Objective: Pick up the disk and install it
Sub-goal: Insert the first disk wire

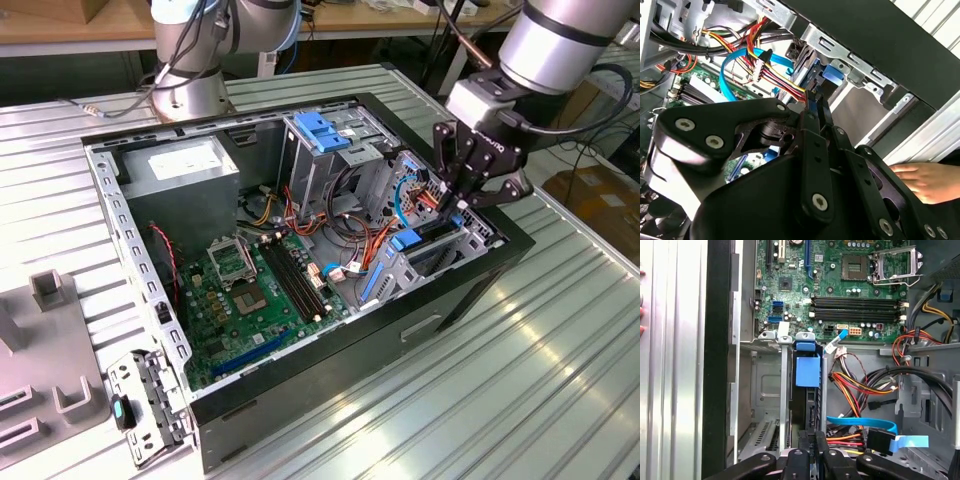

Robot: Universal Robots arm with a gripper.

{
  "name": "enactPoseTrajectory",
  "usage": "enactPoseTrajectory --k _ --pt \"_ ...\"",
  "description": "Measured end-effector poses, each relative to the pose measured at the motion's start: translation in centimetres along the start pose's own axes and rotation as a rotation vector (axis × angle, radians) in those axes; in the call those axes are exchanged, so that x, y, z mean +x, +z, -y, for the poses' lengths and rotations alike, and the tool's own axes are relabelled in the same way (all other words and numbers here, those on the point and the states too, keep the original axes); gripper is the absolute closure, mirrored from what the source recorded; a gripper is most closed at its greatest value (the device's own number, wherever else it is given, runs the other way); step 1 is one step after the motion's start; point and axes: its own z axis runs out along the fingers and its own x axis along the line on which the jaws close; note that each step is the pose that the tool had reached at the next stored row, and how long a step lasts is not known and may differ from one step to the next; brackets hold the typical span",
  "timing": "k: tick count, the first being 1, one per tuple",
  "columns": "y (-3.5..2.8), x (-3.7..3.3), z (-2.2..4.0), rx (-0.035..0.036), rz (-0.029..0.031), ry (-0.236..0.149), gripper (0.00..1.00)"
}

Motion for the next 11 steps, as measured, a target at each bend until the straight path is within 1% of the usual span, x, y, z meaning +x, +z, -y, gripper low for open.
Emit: enactPoseTrajectory --k 3,8,11 --pt "0.06 -0.07 -0.02 0.0000 0.0000 0.001 0.83" --pt "0.10 -0.19 -0.03 -0.0001 0.0001 0.017 0.83" --pt "0.19 -0.17 -0.07 -0.0001 0.0003 0.016 0.83"
